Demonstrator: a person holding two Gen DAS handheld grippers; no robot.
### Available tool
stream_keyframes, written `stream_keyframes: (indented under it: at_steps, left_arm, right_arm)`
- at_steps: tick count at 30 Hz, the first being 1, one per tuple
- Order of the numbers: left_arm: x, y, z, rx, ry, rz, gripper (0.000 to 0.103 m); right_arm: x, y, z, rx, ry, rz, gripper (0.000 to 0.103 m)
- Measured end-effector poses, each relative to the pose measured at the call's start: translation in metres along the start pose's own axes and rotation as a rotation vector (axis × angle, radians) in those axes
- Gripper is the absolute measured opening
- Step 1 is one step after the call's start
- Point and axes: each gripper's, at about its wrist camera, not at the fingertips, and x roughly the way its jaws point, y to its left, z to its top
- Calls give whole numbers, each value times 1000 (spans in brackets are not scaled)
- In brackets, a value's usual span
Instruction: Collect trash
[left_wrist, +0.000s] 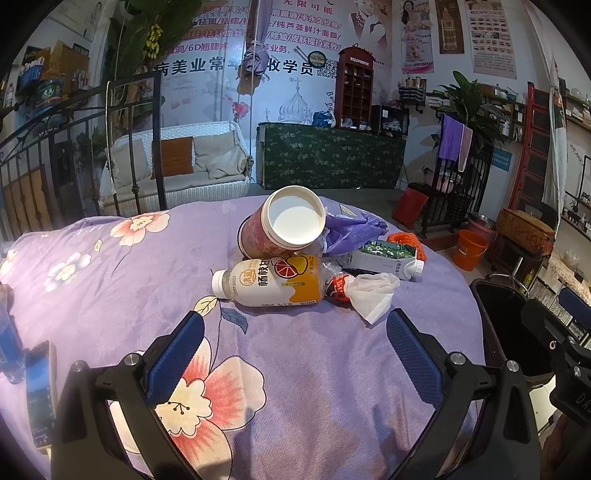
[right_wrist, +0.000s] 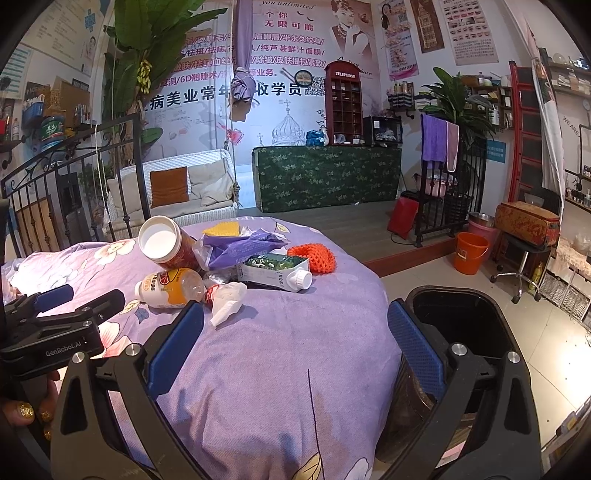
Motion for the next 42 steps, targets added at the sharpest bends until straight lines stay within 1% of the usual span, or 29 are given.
stream_keyframes:
  at_steps: [5,9,10,12,14,16,17,20,22,23,25,26,27,28,29,30,31,32,33,36,37,39,42]
  left_arm:
    - [12,9,-2,-8,51,13,97]
    - [19,28,-3,-17,73,62,97]
    - [20,33,-3,-19,76,74,97]
    - [22,46,-1,-21,83,122,97]
    - [22,59,1,-28,87,158,97]
    - [23,72,3,-48,96,183,97]
    - [23,77,4,-59,104,186,97]
    - [25,86,4,-82,120,181,97]
    - [26,87,3,-82,125,182,97]
    - [27,88,3,-81,130,180,97]
    - [29,88,3,-74,135,175,97]
    - [31,89,3,-69,139,174,97]
    - [33,90,4,-67,142,174,97]
    - [35,92,4,-67,143,172,97]
    - [36,93,5,-70,146,168,97]
    - [37,94,4,-74,148,164,97]
    - [39,95,5,-79,152,155,97]
    - [41,96,4,-81,155,149,97]
    - [43,96,4,-78,161,145,97]
    - [50,97,1,-66,175,134,97]
    - [52,97,1,-61,179,128,97]
    - [56,96,1,-50,184,116,97]
    - [59,93,2,-17,190,86,97]
  right_arm:
    - [17,9,1,-42,65,44,98]
    - [44,27,7,-85,137,156,98]
    - [54,33,12,-92,162,197,98]
    - [72,42,22,-86,210,268,98]
    - [99,56,43,-79,289,386,98]
    - [121,70,61,-86,355,466,98]
    - [140,81,79,-99,410,490,98]
    - [175,103,114,-112,521,539,98]
    - [212,128,139,-130,640,585,98]
    - [222,135,144,-135,669,583,98]
    - [257,159,150,-158,807,570,98]
    - [277,173,150,-169,887,582,98]
    - [291,183,148,-173,938,580,98]
    - [297,186,146,-177,980,570,98]
    - [314,195,141,-185,1036,535,96]
    - [323,194,138,-180,1061,512,93]
    - [331,197,134,-183,1087,492,92]
    - [343,203,127,-198,1131,473,91]
    - [351,208,121,-207,1162,464,86]
    - [365,219,101,-258,1213,412,84]
    - [367,221,96,-269,1219,406,84]
    - [372,224,85,-282,1245,398,83]
    - [373,220,85,-262,1235,414,82]
